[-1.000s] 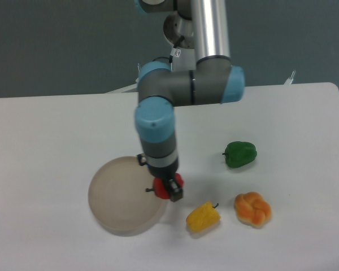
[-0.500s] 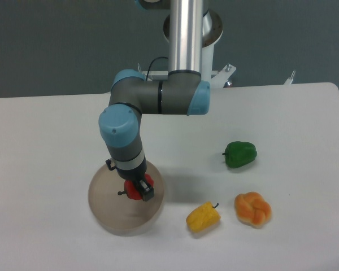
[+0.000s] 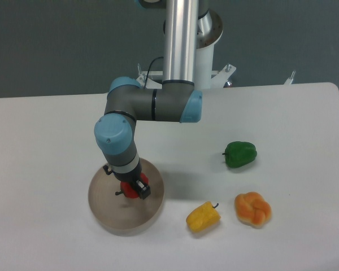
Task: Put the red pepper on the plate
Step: 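Lower the red pepper onto the plate's center, then open the gripper to release the red pepper on the plate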
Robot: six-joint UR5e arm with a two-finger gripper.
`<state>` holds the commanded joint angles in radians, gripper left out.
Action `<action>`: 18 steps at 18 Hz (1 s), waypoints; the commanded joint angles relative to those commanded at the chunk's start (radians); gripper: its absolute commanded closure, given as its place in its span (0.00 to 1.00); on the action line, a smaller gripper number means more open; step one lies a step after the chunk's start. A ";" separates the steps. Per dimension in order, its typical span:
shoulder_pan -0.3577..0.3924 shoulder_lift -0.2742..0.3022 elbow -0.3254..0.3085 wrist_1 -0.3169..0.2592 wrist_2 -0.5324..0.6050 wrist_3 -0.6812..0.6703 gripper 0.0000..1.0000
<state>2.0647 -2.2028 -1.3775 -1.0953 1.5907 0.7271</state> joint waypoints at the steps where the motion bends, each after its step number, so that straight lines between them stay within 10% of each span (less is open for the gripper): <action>1: -0.002 -0.003 0.000 0.002 0.000 -0.006 0.43; 18: 0.000 -0.018 -0.003 0.031 -0.018 -0.051 0.39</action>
<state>2.0647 -2.2212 -1.3806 -1.0646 1.5723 0.6765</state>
